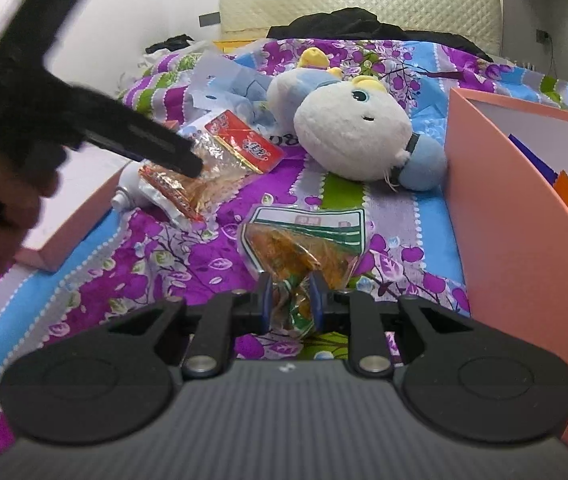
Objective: Organize snacks
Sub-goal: 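Grasp the red-labelled bag with the left gripper while the right grasps the green-labelled bag, then lift and carry both snack bags over the deep pink box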
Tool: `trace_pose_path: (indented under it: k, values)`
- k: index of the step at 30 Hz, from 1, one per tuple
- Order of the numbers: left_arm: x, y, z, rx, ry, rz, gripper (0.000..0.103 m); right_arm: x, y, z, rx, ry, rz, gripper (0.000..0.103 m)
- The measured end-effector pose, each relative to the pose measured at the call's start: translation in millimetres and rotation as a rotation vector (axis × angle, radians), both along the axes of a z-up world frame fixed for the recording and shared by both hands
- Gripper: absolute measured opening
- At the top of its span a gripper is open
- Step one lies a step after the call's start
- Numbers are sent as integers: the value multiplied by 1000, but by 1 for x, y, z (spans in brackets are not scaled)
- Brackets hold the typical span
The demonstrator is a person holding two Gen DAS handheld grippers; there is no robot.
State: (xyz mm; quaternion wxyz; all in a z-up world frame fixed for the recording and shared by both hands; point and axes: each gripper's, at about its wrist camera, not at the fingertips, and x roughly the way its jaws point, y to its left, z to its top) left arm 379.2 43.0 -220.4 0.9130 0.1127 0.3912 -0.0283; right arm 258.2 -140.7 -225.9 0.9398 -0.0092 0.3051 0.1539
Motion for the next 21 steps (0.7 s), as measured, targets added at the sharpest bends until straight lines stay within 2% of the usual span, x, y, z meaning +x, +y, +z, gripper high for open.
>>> trace_pose_path:
  k: [1,4,8,11,13,17,21]
  values:
    - [7,-1,-6,28,11,-11,78,1,-1,0,7,0,1,11]
    - [25,-3,-25,130,40,1,78,2,-2,0,13,-1,2,12]
    - [30,-10,-39,232,18,-23,79,3,-1,-5,3,1,12,12]
    - [30,-17,-49,276,45,-60,66,3,2,-7,-24,-5,28,12]
    - [33,-16,-54,261,68,-52,59,3,4,-9,-27,-2,37,12]
    - [39,-1,-56,147,101,-12,54,4,5,-8,-33,4,57,12]
    - [39,2,-54,121,102,-12,42,4,1,-3,-19,6,51,12]
